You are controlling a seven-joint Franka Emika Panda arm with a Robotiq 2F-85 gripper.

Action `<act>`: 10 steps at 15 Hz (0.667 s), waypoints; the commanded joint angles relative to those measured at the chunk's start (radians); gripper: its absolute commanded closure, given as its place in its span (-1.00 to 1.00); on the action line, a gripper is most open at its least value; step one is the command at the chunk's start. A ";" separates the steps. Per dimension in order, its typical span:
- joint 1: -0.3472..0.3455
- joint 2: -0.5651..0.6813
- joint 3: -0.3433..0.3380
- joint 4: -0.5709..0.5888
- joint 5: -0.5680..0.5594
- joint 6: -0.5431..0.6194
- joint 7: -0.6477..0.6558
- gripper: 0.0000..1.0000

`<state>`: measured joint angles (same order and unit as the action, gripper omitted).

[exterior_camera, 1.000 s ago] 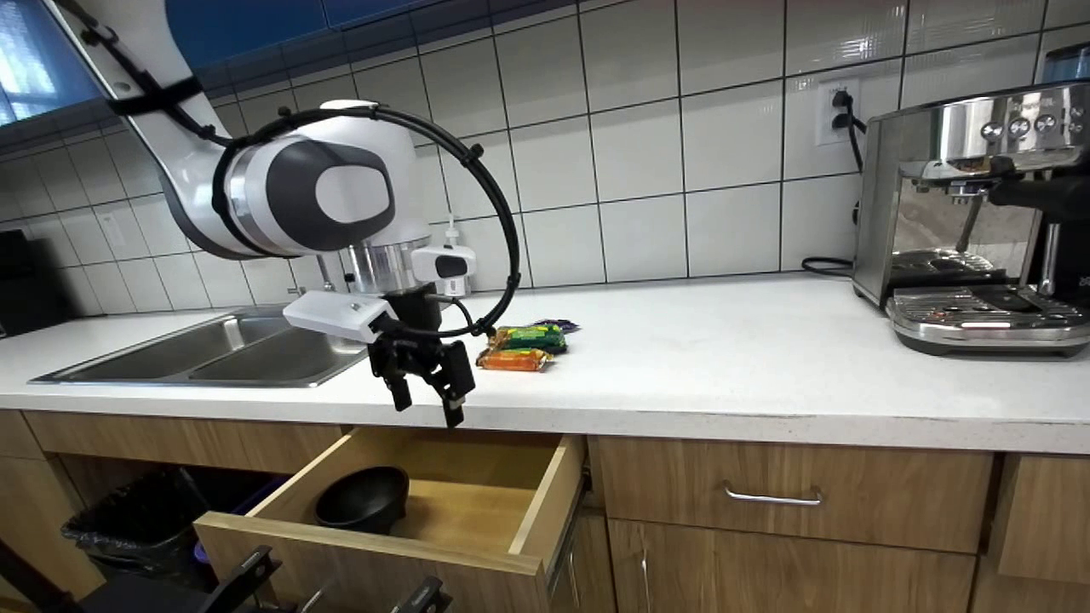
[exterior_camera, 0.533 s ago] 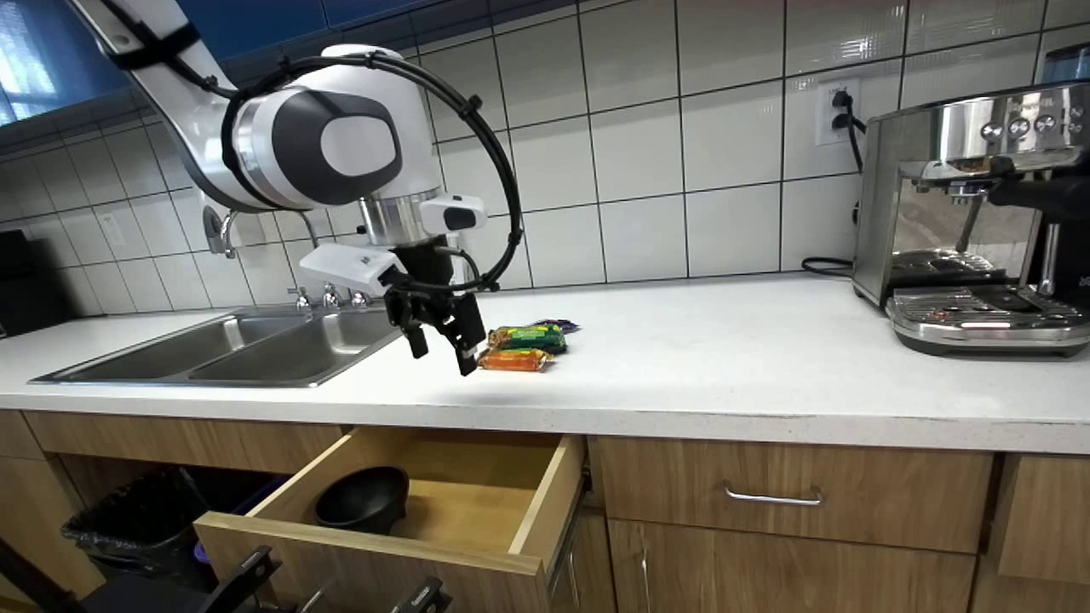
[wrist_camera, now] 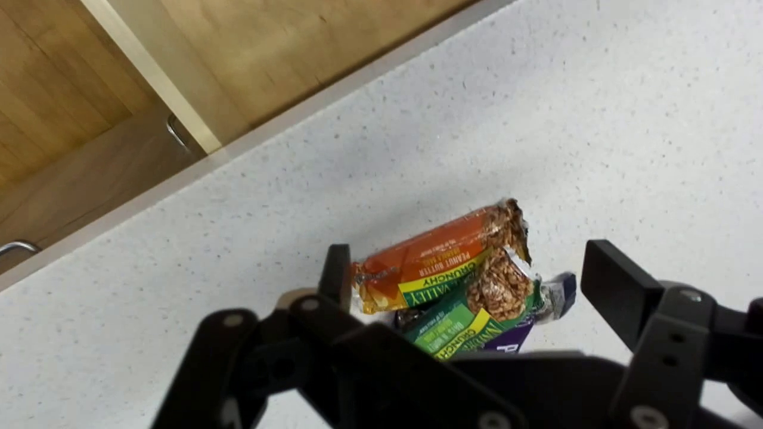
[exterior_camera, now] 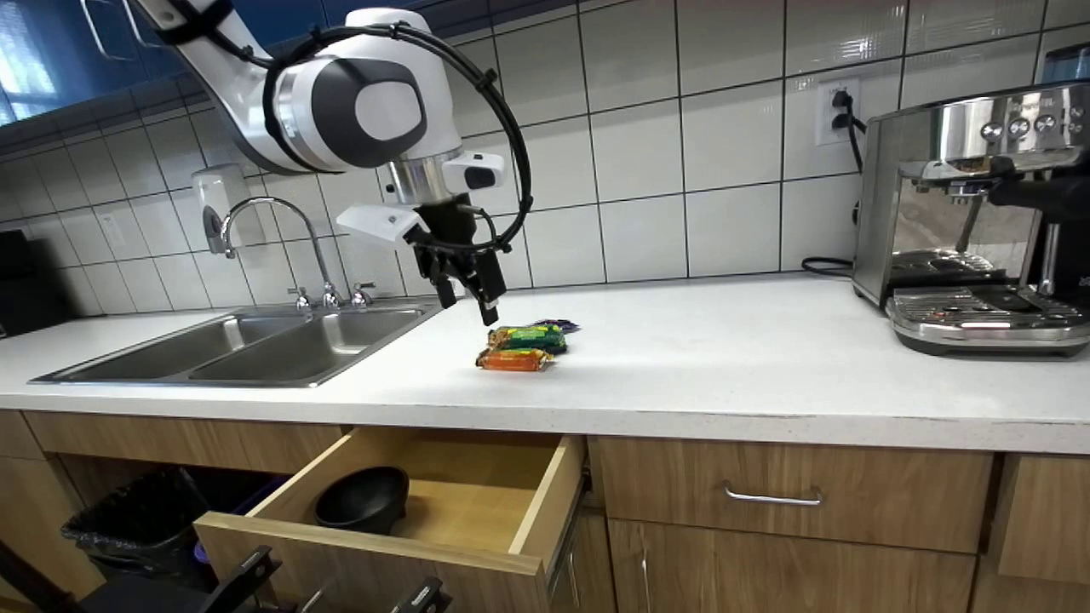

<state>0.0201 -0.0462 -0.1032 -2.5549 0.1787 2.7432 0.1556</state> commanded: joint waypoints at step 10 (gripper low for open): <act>-0.019 0.265 0.013 0.308 0.025 -0.033 0.138 -1.00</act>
<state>0.0194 0.1557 -0.1031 -2.3234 0.2126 2.7434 0.2453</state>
